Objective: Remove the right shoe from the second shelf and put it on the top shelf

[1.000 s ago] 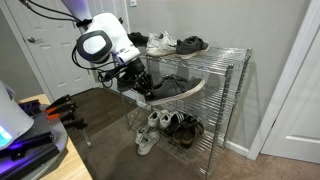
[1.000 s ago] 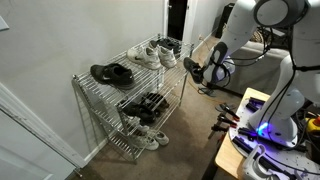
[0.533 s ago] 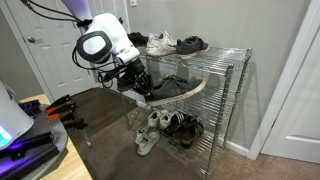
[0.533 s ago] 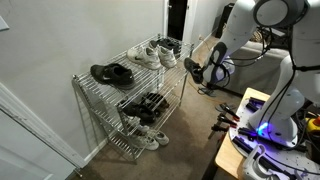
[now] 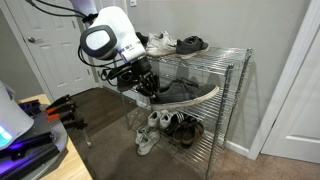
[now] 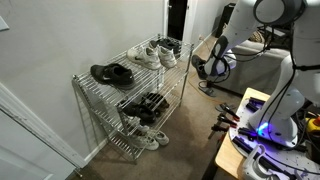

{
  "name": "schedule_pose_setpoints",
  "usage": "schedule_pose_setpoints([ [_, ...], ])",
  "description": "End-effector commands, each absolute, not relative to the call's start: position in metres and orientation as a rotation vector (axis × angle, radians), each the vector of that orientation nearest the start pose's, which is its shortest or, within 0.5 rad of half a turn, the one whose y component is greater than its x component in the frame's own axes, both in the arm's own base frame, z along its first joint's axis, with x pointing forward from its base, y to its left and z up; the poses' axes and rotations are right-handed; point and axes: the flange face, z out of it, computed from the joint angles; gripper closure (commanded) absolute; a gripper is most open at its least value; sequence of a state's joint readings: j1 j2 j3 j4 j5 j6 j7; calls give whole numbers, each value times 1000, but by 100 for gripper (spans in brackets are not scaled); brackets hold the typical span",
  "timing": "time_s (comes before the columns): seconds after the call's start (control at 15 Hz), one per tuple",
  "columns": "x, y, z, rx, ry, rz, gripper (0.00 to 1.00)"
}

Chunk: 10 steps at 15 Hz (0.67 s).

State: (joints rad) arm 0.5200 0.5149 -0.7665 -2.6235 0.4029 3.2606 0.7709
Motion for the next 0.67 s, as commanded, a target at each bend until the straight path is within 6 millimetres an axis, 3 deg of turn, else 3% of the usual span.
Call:
schedule_pose_setpoints([
  [0.0, 405, -197, 190, -2464, 2133, -689, 97],
  [0.33, 412, -218, 226, -2350, 2179, -839, 97],
  [0.6, 423, -218, 262, -2322, 2128, -998, 97],
])
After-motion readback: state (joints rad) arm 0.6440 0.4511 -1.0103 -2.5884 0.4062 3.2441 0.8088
